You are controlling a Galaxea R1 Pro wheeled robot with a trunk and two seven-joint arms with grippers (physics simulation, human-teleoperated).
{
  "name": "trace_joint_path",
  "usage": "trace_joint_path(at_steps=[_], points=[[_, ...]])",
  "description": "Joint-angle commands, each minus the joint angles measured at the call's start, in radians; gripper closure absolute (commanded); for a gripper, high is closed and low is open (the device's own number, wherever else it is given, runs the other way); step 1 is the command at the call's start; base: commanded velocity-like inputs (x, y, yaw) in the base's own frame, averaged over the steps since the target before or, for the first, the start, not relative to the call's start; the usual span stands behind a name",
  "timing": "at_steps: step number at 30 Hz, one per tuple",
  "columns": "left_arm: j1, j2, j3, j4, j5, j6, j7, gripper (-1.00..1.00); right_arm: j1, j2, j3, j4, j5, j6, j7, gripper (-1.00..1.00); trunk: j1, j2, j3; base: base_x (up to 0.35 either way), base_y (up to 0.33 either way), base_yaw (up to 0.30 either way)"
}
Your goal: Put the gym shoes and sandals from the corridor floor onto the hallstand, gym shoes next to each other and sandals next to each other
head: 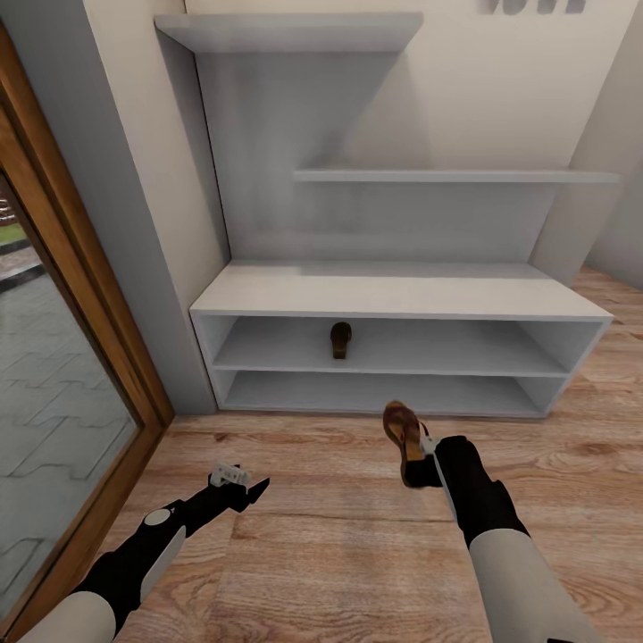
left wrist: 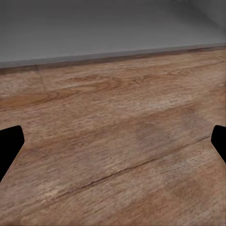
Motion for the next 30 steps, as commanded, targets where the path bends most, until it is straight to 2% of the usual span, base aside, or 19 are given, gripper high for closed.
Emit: trace_joint_path(at_steps=[1,4,8,10,19,21,24,25,30], points=[[-0.001,0.001,-0.006,0.001,0.005,-0.005,0.001,-1.0,-0.001,0.001,-0.004,-0.003,0.01,0.001,0.009,1.0,0.0,0.0,-0.001,0.0,0.0,0.0],[-0.001,0.0,-0.007,0.001,0.005,-0.005,0.001,-1.0,-0.001,0.001,-0.004,-0.011,0.01,-0.031,0.009,1.0,0.0,0.0,-0.001,0.0,0.0,0.0],[-0.001,0.0,-0.007,0.001,0.005,-0.005,0.001,-1.0,-0.001,0.001,-0.004,-0.014,0.005,-0.192,0.009,1.0,0.0,0.0,-0.001,0.0,0.0,0.0],[-0.001,0.0,-0.006,0.001,0.005,-0.005,0.001,-1.0,-0.001,0.0,-0.004,-0.014,0.004,-0.221,0.009,1.0,0.0,0.0,-0.001,0.0,0.0,0.0],[-0.001,-0.002,-0.007,0.002,0.005,-0.005,0.001,-1.0,-0.01,0.001,-0.004,-0.007,0.005,-0.252,0.003,1.0,0.0,0.0,-0.001,0.0,0.0,0.0],[-0.001,-0.002,-0.007,0.002,0.005,-0.005,0.001,-1.0,-0.054,0.001,-0.004,-0.006,0.006,-0.252,-0.04,1.0,0.0,0.0,-0.001,0.0,0.0,0.0],[-0.001,-0.002,-0.007,0.002,0.005,-0.005,0.001,-1.0,-0.084,0.0,-0.004,-0.005,0.006,-0.252,-0.142,1.0,0.0,0.0,-0.001,0.0,0.0,0.0],[-0.001,-0.002,-0.007,0.002,0.005,-0.005,0.001,-1.0,-0.091,0.0,-0.004,-0.005,0.005,-0.252,-0.201,1.0,0.0,0.0,-0.001,0.0,0.0,0.0],[-0.001,-0.002,-0.007,0.002,0.005,-0.005,0.001,-1.0,-0.098,-0.001,-0.005,-0.005,0.004,-0.252,-0.262,1.0,0.0,0.0,-0.001,0.0,0.0,0.0]])
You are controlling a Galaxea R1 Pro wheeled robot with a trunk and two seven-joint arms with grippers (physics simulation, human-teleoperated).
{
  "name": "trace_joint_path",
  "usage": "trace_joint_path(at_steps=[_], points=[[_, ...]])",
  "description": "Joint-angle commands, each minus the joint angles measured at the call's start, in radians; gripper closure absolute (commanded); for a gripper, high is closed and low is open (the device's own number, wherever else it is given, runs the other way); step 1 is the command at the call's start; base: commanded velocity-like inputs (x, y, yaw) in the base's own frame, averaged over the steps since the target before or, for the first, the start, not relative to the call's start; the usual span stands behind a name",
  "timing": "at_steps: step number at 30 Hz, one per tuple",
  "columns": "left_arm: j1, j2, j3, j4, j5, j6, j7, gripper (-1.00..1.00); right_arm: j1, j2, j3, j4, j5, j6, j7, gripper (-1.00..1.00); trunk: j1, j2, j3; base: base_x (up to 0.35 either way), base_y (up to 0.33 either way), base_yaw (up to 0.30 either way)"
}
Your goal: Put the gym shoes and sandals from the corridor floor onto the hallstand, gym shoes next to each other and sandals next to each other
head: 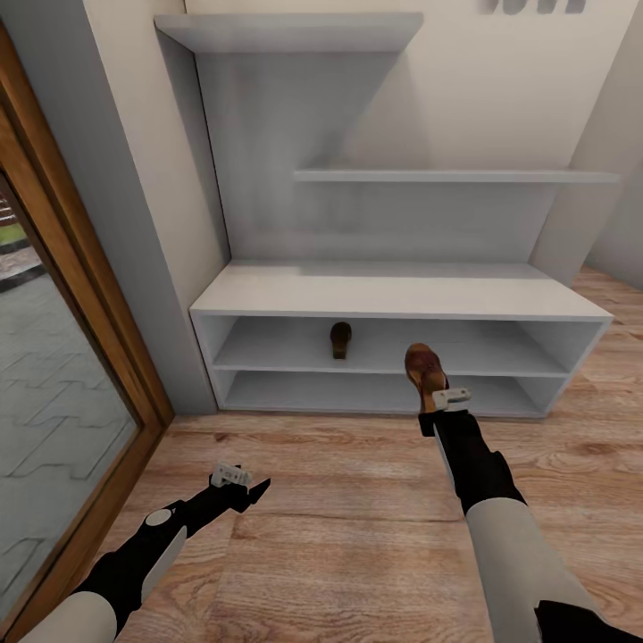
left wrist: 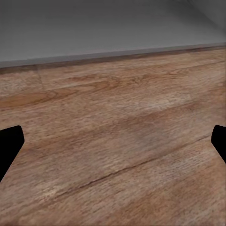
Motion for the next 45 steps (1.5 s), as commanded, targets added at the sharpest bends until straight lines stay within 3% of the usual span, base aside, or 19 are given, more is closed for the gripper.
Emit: trace_joint_path(at_steps=[1,26,33,45], points=[[-0.001,0.001,-0.006,0.001,0.006,-0.005,0.001,-1.0,-0.001,0.001,-0.002,-0.001,-0.001,0.003,-0.005,1.0,0.0,0.0,-0.001,0.0,0.0,0.0],[-0.001,-0.002,-0.006,0.001,0.006,-0.005,0.002,-1.0,-0.002,0.004,0.001,0.001,-0.005,0.011,-0.011,1.0,0.0,0.0,-0.001,0.033,-0.02,0.0],[-0.001,-0.02,-0.007,0.002,0.006,-0.005,0.005,-1.0,-0.002,0.007,0.014,0.0,-0.003,0.014,-0.013,1.0,0.0,0.0,-0.001,0.149,-0.132,0.0],[-0.001,-0.023,-0.007,0.002,0.006,-0.005,0.004,-1.0,-0.002,0.008,0.016,-0.001,-0.004,0.014,-0.01,1.0,0.0,0.0,-0.003,0.009,-0.008,0.013]])
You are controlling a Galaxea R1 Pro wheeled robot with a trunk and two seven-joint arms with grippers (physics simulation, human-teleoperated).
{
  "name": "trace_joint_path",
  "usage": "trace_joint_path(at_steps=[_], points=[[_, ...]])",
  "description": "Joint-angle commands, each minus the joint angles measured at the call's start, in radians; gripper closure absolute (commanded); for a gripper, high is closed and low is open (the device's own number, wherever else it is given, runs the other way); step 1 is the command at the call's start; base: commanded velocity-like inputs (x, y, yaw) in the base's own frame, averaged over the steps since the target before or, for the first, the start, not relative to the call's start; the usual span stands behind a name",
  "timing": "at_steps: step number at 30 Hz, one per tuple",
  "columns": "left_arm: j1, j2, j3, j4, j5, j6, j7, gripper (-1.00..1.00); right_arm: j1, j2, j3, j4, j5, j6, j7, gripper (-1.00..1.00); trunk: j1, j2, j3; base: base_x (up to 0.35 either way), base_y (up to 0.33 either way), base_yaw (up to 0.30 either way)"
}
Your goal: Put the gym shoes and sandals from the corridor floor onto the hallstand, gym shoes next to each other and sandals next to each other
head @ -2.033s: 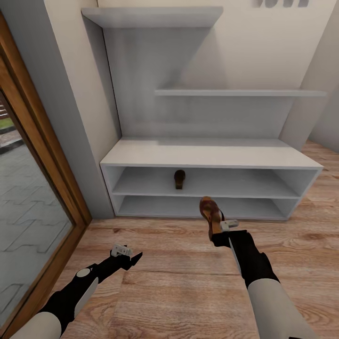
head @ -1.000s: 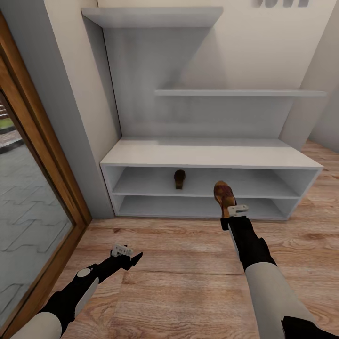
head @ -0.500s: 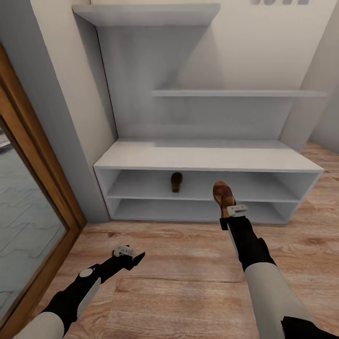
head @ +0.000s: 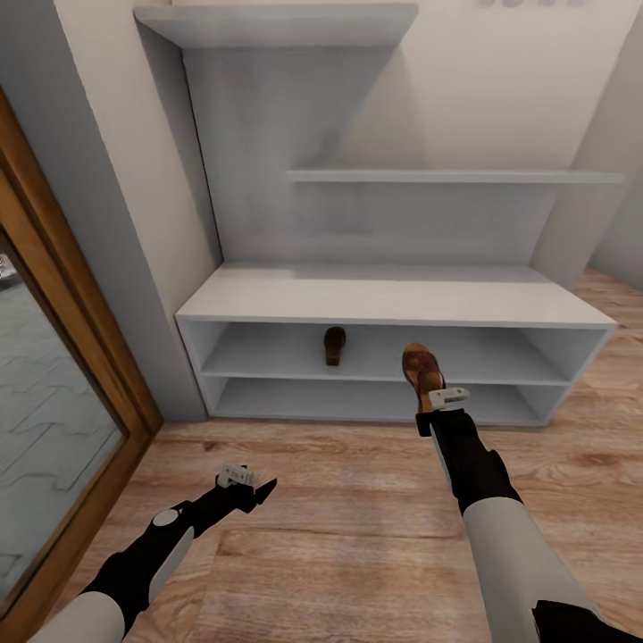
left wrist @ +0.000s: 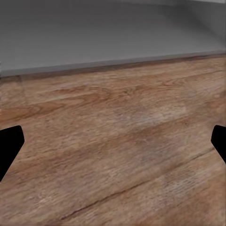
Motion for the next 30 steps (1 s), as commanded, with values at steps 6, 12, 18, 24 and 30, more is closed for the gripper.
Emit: trace_joint_path(at_steps=[6,12,18,24,30], points=[[-0.001,0.001,-0.006,0.001,0.006,-0.005,0.001,-1.0,-0.001,0.001,-0.003,-0.001,0.0,0.003,0.0,1.0,0.0,0.0,-0.009,0.004,-0.003,0.133],[-0.001,0.001,-0.006,0.001,0.006,-0.005,0.001,-1.0,-0.001,0.001,-0.003,-0.001,0.0,0.002,0.002,1.0,0.0,0.0,-0.017,0.133,-0.122,0.156],[-0.001,0.001,-0.006,0.001,0.006,-0.005,0.002,-1.0,-0.001,0.001,-0.003,0.0,-0.001,0.003,0.003,1.0,0.0,0.0,-0.026,0.191,-0.177,0.159],[-0.001,0.001,-0.006,0.001,0.006,-0.005,0.002,-1.0,-0.001,0.002,0.004,0.005,-0.002,0.021,0.0,1.0,0.0,0.0,-0.028,0.017,-0.015,0.038],[-0.001,0.0,-0.006,0.001,0.006,-0.005,0.002,-1.0,-0.001,0.004,0.005,0.004,-0.002,0.12,0.002,1.0,0.0,0.0,-0.028,0.001,-0.001,0.002]])
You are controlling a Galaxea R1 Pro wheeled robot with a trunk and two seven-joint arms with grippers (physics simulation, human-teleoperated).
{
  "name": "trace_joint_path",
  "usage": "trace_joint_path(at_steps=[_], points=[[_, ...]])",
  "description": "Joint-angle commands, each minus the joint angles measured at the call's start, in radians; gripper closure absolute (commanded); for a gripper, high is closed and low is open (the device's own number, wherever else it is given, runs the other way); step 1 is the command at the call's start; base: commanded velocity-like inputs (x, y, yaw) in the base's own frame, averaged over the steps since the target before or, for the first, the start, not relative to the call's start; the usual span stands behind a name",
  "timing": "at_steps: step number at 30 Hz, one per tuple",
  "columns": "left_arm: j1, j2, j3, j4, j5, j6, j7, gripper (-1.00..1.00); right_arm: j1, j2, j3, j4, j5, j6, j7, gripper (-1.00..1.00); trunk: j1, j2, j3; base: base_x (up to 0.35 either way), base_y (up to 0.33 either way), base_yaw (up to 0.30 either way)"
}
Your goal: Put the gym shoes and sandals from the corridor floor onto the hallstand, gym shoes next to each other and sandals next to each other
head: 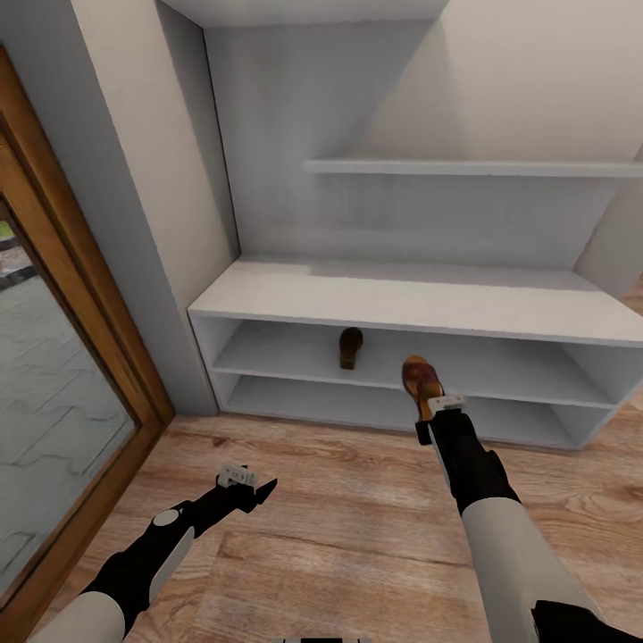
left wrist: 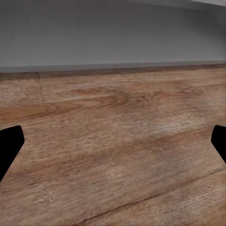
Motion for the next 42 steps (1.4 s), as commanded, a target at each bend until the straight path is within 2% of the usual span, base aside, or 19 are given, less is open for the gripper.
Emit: trace_joint_path(at_steps=[1,7,16,24,38,42], points=[[-0.001,0.001,-0.006,0.001,0.006,-0.005,0.001,-1.0,-0.001,0.001,-0.002,-0.001,0.0,0.008,-0.001,1.0,0.0,0.0,-0.001,0.0,0.0,0.0],[-0.001,0.001,-0.006,0.001,0.006,-0.005,0.001,-1.0,-0.001,0.001,-0.002,-0.003,0.0,0.017,0.0,1.0,0.0,0.0,-0.001,0.036,0.014,0.0],[-0.001,0.001,-0.006,0.001,0.006,-0.005,0.001,-1.0,-0.001,0.001,-0.002,-0.003,0.0,0.017,0.001,1.0,0.0,0.0,-0.001,0.22,0.172,0.0],[-0.001,-0.016,-0.006,0.001,0.006,-0.005,0.001,-1.0,0.0,0.001,-0.002,-0.003,0.0,0.017,0.001,1.0,0.0,0.0,-0.001,0.243,0.066,0.0],[-0.001,-0.019,-0.007,0.001,0.003,-0.006,-0.001,-1.0,-0.001,0.0,-0.002,-0.003,0.0,0.017,0.002,1.0,0.0,0.0,-0.001,0.022,0.001,0.0],[-0.001,-0.019,-0.007,0.001,0.003,-0.006,-0.001,-1.0,-0.001,0.0,-0.003,-0.003,0.0,0.017,0.002,1.0,0.002,-0.001,-0.016,0.0,0.0,0.0]])
